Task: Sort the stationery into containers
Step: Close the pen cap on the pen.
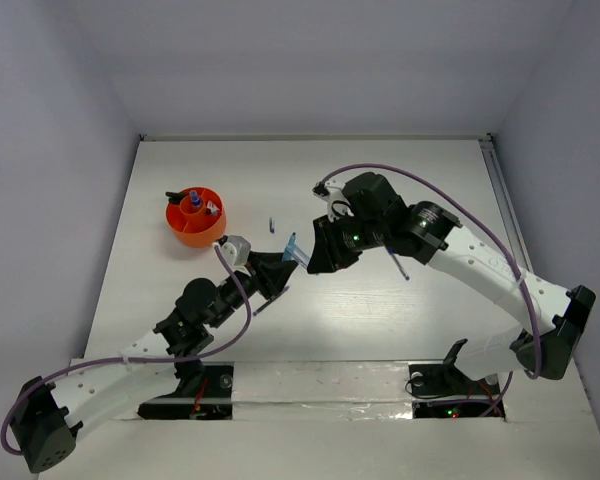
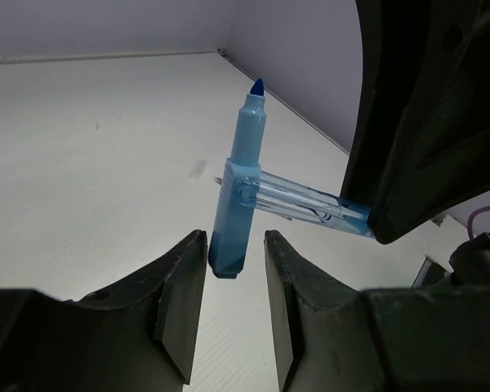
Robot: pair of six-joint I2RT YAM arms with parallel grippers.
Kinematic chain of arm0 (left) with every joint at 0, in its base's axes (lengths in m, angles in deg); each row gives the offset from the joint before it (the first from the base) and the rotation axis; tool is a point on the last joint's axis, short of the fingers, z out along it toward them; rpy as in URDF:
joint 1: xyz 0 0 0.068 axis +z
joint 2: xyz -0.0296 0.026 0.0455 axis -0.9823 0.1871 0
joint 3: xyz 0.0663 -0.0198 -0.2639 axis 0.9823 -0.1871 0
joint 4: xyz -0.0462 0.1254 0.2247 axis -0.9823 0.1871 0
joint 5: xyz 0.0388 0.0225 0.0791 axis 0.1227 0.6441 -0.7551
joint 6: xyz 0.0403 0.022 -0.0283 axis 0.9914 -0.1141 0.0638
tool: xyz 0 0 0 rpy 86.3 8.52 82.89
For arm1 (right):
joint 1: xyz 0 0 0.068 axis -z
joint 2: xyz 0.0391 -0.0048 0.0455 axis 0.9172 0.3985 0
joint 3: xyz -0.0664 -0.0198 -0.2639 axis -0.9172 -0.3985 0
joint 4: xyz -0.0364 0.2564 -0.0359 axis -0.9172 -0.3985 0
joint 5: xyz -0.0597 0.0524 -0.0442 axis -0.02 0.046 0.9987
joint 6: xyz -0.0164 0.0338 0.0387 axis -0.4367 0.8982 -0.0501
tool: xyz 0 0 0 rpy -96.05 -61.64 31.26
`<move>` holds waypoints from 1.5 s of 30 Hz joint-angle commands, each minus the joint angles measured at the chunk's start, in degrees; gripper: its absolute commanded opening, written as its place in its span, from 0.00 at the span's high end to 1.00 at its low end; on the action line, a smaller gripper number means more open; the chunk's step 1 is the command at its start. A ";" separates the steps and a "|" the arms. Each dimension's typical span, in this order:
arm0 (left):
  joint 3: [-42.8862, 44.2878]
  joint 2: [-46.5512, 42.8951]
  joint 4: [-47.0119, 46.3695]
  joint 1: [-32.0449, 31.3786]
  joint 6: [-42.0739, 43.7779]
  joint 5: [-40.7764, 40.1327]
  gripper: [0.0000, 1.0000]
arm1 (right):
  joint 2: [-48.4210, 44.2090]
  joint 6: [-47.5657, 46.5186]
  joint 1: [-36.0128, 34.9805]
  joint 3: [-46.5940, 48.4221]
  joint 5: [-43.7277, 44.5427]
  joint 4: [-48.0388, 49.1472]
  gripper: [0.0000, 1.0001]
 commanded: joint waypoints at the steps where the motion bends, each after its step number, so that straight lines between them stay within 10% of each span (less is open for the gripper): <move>1: 2.23 -0.62 -4.04 -0.32 0.91 -0.24 0.70 | -0.58 -0.90 0.27 -0.80 -1.35 0.23 0.88; 17: 2.67 1.23 -4.39 -0.85 0.65 0.46 1.00 | -1.64 -0.81 0.80 -0.63 -1.97 1.28 0.88; 31: 2.93 0.88 -0.88 -2.52 1.53 4.15 1.00 | -4.71 -2.83 3.26 6.05 18.85 2.42 0.87; 45: 3.98 1.32 -0.52 -4.19 2.14 6.53 1.00 | 1.78 -4.85 3.26 10.19 17.20 8.49 0.87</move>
